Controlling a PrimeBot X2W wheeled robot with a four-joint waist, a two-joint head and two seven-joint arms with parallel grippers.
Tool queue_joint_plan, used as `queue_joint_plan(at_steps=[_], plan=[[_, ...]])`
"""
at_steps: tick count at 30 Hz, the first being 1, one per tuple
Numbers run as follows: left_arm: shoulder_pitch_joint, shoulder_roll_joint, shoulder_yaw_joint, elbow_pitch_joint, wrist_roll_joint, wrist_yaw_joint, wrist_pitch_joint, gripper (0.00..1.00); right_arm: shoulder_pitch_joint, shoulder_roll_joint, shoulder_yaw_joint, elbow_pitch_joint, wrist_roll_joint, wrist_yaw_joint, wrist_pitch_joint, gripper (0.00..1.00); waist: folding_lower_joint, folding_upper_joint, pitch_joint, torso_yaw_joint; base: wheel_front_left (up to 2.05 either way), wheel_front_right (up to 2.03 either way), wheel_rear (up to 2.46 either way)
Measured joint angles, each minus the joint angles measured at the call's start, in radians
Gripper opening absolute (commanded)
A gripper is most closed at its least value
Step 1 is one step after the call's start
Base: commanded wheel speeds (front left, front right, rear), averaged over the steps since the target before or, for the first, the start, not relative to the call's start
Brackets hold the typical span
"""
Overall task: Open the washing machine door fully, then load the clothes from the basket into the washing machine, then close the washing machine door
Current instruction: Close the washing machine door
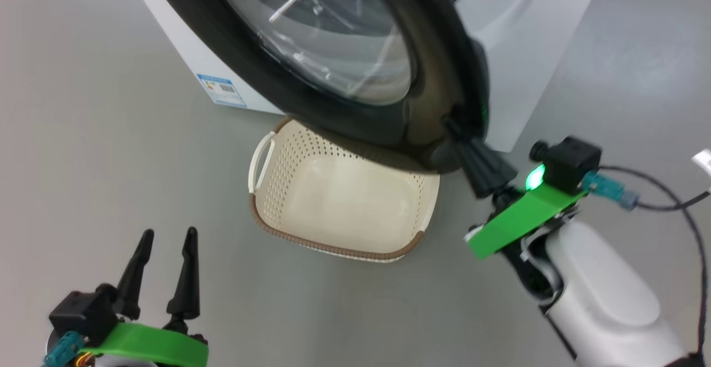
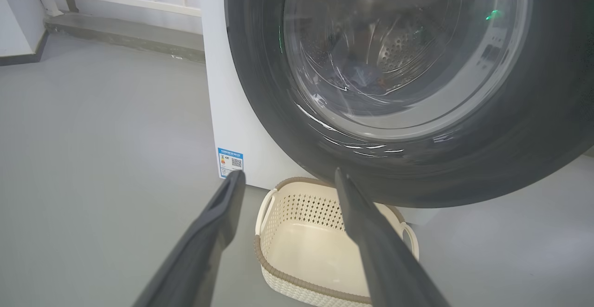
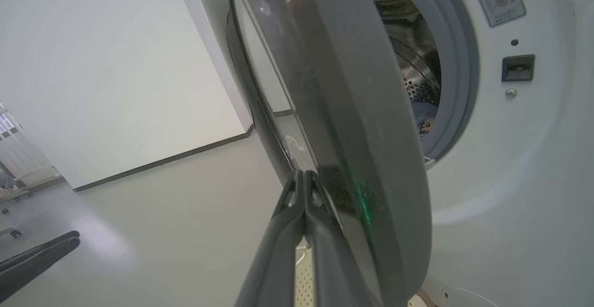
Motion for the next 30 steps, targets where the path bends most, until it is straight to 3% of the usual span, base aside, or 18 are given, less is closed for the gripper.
queue_joint_plan(at_steps=[17,30], plan=[[-0.1,-0.03,-0.062,-0.016,0.0,0.0,0.0,1.0,-0.221,-0.098,-0.138,0.094,-0.057,0.0,-0.001,0.0,0.0,0.0,0.114,0.059,0.0,0.0,0.0],[-0.161,-0.044,-0.087,-0.037,0.0,0.0,0.0,1.0,-0.377,-0.114,-0.244,0.138,-0.134,0.0,-0.001,0.0,0.0,0.0,0.205,0.11,0.0,0.0,0.0]])
